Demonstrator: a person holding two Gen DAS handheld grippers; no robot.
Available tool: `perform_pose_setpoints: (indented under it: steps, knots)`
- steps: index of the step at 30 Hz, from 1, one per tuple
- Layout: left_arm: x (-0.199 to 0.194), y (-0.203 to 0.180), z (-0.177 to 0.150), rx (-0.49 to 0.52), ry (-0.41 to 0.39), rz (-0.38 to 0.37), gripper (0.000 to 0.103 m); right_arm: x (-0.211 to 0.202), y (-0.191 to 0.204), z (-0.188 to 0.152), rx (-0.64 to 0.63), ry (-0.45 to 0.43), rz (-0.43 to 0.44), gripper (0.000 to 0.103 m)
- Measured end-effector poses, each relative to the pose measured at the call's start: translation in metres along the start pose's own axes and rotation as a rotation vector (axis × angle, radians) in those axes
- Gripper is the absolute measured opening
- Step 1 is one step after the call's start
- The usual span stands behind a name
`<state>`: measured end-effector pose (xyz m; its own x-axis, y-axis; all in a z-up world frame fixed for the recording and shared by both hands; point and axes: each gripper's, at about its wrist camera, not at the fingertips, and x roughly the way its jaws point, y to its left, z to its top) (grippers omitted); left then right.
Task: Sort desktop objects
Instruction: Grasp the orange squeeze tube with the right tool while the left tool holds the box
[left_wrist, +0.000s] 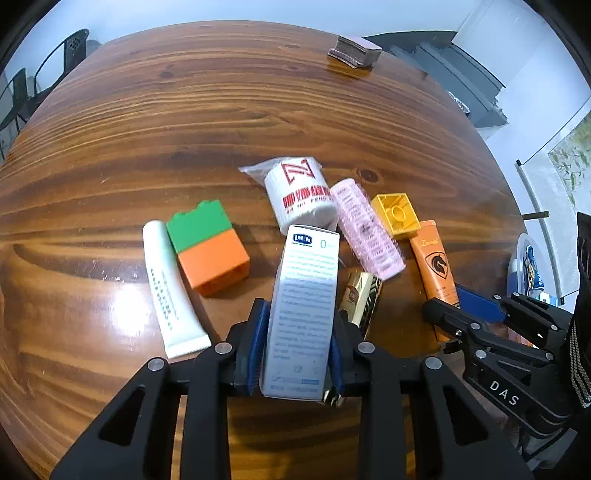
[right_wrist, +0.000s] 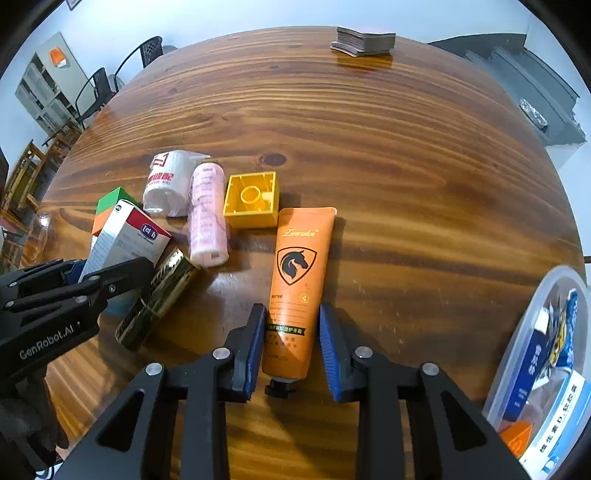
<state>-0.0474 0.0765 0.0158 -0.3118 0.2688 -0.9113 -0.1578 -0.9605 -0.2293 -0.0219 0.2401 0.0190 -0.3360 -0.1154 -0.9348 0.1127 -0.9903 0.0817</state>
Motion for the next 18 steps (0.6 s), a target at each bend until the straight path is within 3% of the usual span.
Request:
perform_pose_setpoints:
  steps: [18]
  knots:
    - [-0.041,-0.014,-0.032,-0.023,-0.033,0.028,0.031,-0.037,-0.015,-0.027,0.059,-0.036,0.141,0.031]
